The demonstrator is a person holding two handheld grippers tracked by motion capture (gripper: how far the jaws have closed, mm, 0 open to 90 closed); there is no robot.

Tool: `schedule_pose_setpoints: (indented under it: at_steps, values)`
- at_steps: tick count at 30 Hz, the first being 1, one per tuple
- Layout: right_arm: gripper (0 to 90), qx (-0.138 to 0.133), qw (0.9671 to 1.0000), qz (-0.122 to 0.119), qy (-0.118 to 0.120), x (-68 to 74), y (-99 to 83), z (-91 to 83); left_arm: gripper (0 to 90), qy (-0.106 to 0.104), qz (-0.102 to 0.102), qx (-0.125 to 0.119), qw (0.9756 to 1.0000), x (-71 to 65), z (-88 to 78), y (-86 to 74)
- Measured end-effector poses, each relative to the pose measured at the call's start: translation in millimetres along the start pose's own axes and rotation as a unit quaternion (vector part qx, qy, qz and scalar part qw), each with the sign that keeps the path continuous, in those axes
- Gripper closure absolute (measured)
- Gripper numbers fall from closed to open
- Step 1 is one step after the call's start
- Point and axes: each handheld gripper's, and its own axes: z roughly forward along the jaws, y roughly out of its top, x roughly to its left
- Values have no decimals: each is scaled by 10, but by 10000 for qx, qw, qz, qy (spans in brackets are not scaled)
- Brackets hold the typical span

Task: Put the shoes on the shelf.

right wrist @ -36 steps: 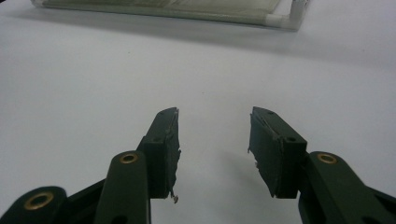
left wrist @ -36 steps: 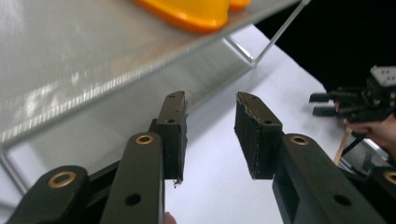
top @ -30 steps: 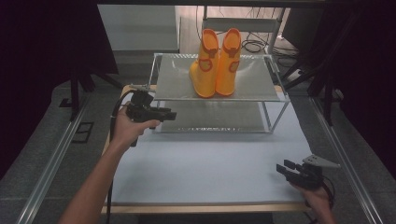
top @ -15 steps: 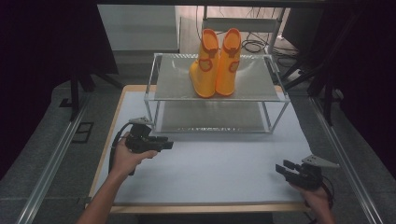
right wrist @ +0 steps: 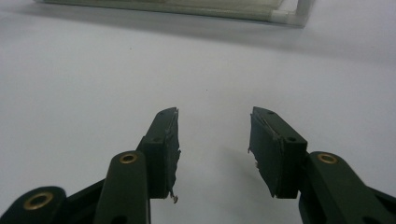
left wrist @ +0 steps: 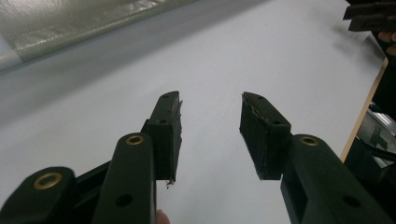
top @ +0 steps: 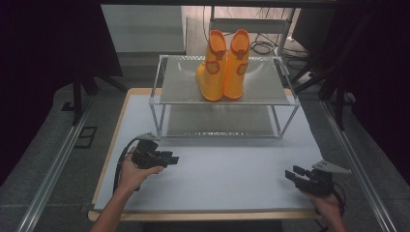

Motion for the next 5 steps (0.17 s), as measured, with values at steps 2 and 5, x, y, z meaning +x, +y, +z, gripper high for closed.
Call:
schedule_pose_setpoints:
  at_steps: [2,5]
  values:
    - [520,-6,10000,5,-2,4,2,-1,570,-1,-12,-40,10000,3,-8,2]
    - [519,-30,10000,4,4,9,11,-5,537,35,-22,-45,10000,8,-3,-9]
